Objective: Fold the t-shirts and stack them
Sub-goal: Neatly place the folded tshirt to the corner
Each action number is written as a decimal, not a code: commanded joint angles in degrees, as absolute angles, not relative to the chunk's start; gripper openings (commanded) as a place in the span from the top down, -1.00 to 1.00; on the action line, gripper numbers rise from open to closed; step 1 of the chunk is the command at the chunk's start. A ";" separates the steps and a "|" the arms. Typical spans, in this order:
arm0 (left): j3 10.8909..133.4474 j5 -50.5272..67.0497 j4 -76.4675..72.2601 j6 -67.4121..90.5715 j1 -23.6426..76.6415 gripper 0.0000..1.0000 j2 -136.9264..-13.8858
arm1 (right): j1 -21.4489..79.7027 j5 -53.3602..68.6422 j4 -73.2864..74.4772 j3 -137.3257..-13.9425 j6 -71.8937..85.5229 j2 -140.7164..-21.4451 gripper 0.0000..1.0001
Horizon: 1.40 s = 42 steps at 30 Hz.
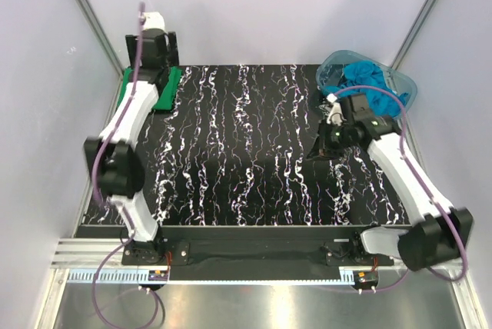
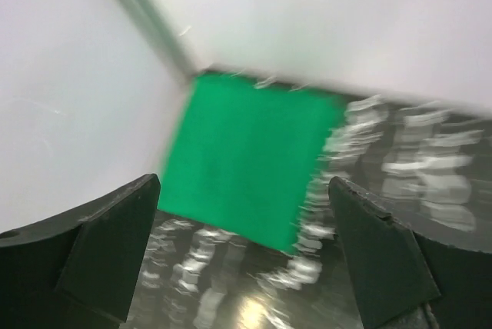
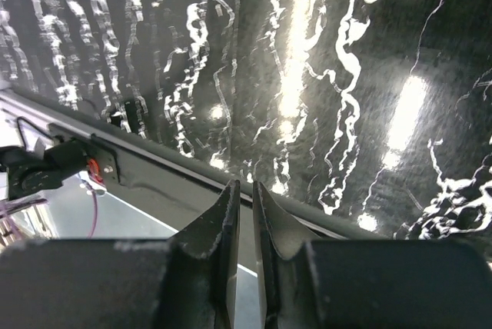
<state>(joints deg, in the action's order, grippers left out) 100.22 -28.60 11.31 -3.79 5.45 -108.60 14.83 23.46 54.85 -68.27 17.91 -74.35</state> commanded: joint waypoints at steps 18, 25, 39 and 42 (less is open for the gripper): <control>30.07 7.90 23.73 39.54 15.64 -0.98 -25.08 | 14.77 28.74 19.53 -25.95 46.03 -31.92 0.59; 17.68 14.51 19.42 48.49 16.00 -0.98 -9.86 | 14.77 24.53 11.67 -6.52 65.46 -16.19 0.55; -3.60 21.53 -4.38 66.35 16.08 -0.98 8.35 | 14.85 21.19 16.93 -0.09 63.72 -1.50 0.03; -4.66 22.06 -7.20 66.97 16.08 -0.98 9.05 | 14.85 21.18 17.84 -0.18 62.14 -1.93 -0.08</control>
